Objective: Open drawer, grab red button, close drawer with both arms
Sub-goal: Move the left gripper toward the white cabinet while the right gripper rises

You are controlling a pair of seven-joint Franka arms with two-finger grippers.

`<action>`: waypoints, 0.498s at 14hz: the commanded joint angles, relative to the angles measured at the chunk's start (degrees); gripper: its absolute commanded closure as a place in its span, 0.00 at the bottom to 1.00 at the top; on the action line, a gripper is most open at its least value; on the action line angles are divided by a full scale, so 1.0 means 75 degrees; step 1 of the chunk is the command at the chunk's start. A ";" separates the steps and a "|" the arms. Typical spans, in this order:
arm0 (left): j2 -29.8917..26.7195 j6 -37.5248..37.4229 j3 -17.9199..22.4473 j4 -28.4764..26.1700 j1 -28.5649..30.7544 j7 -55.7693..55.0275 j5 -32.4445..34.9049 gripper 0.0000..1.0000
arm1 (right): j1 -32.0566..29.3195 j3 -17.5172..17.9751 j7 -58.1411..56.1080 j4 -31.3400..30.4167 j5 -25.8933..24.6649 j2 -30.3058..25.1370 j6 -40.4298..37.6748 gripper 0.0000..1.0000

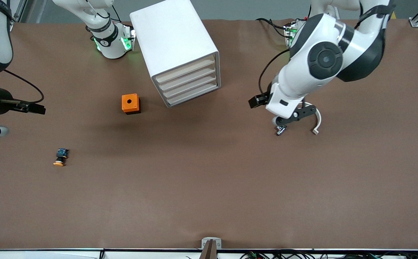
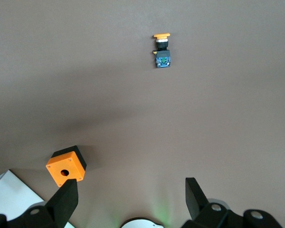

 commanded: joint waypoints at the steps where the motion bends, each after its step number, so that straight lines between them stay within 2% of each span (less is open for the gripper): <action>1: 0.0857 -0.0165 0.0073 0.0863 -0.0282 -0.1469 -0.0570 0.00 | 0.0015 -0.0018 0.0396 -0.0013 0.0259 -0.0095 -0.0107 0.00; 7: 0.2263 -0.0165 0.0015 0.1250 -0.0564 -0.3955 -0.1755 0.00 | 0.0038 -0.0018 0.1159 -0.0095 0.0459 -0.0119 -0.0096 0.00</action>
